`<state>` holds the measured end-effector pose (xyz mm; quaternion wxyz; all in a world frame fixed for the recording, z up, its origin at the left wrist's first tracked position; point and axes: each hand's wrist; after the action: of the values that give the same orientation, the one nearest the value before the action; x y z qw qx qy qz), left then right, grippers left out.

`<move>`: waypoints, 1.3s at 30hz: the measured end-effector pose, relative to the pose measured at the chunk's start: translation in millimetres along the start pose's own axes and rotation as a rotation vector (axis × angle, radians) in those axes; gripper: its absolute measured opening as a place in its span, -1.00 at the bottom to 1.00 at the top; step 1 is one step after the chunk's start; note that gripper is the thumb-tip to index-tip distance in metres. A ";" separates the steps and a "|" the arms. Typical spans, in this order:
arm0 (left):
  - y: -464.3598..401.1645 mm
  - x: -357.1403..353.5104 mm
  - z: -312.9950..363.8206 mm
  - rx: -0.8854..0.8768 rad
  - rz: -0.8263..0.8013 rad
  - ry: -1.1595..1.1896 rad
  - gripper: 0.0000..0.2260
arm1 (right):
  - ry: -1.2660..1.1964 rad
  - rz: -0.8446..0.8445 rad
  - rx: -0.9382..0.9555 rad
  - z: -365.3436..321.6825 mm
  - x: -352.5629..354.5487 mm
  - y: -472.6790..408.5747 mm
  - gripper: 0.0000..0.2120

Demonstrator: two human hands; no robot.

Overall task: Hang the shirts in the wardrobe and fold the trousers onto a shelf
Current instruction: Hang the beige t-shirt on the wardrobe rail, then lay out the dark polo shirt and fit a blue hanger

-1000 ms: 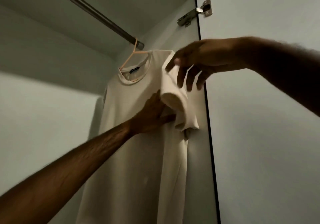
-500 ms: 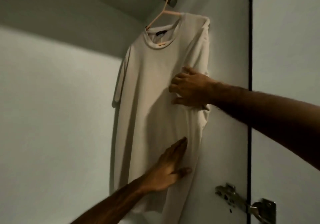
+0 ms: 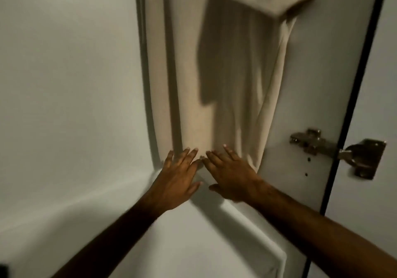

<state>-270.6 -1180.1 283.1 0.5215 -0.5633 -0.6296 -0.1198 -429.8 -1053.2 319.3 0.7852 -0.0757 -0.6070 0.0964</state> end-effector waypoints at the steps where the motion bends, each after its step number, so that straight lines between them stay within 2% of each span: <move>1: 9.9 -5.2 9.1 -0.012 -0.011 -0.002 -0.35 | -0.060 0.025 -0.023 -10.3 -23.0 16.1 -0.20; 3: 33.2 -15.8 30.0 -0.066 -0.046 0.014 -0.30 | -0.192 0.034 -0.080 -27.0 -60.2 54.5 -0.21; 7: 68.6 -12.4 74.7 -0.183 -0.107 0.091 -0.24 | -0.363 0.054 -0.157 -48.3 -82.6 128.8 -0.22; 10: 87.0 -1.1 115.1 -0.299 -0.187 0.158 -0.22 | -0.404 0.060 -0.223 -60.7 -92.6 188.2 -0.20; 15: 100.9 13.1 189.0 -0.577 -0.195 0.170 -0.22 | -0.425 0.008 -0.411 -70.7 -104.9 283.8 -0.17; 20: 98.6 13.3 277.7 -0.843 -0.160 0.286 -0.24 | -0.420 -0.045 -0.653 -67.6 -112.0 384.5 -0.16; 22: 95.7 11.0 296.6 -0.888 -0.154 0.313 -0.24 | -0.391 -0.059 -0.700 -67.0 -117.6 405.7 -0.16; 24: 97.8 28.8 372.0 -1.051 -0.107 0.327 -0.24 | -0.387 -0.101 -0.898 -72.3 -106.8 478.3 -0.16; 26: 95.7 29.7 381.8 -1.026 -0.126 0.332 -0.23 | -0.381 -0.105 -0.907 -75.2 -117.4 489.1 -0.16; 33: 123.2 100.9 565.1 -1.349 0.024 0.459 -0.25 | -0.299 -0.103 -1.354 -110.9 -99.6 665.7 -0.15; 39: 156.4 152.6 697.2 -1.607 0.151 0.505 -0.23 | -0.238 -0.087 -1.713 -153.0 -91.1 771.7 -0.16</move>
<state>-476.7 -523.4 37.8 0.0943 -0.7597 -0.1782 -0.6183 -349.9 -327.1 13.3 0.3918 -0.6073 -0.5512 -0.4170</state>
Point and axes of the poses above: each hand's wrist, its own y-axis away from the middle knuckle, its own x-axis out of the back of the hand, z = x × y, and after that the axes turned 10 degrees about -y, right-handed
